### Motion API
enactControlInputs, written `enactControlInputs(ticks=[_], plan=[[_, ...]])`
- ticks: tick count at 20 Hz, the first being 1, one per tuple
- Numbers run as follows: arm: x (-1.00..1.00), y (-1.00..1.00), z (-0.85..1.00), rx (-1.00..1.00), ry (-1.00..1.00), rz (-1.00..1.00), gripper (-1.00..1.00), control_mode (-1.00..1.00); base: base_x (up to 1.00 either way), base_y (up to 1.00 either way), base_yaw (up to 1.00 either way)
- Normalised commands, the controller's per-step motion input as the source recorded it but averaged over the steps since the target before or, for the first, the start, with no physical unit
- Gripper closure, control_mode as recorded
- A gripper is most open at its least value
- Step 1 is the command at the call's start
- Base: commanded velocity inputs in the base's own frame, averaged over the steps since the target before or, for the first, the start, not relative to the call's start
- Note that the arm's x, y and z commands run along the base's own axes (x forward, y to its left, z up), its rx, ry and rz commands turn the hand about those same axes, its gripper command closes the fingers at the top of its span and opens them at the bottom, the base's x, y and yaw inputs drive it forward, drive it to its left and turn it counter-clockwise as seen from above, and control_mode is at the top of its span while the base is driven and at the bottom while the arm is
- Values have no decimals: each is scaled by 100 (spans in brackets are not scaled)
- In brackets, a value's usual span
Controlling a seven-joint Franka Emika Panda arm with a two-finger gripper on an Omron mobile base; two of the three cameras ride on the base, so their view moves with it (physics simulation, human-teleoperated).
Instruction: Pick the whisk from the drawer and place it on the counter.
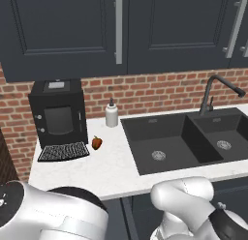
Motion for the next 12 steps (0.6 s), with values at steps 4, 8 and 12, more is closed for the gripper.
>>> enactControlInputs(ticks=[4,8,12], plan=[[54,-77,-77,-6,16,0,-100,-100,0,0,0],[46,-80,-89,-9,27,0,-100,-100,0,0,0],[25,-46,-94,-15,28,0,-100,-100,0,0,0]])
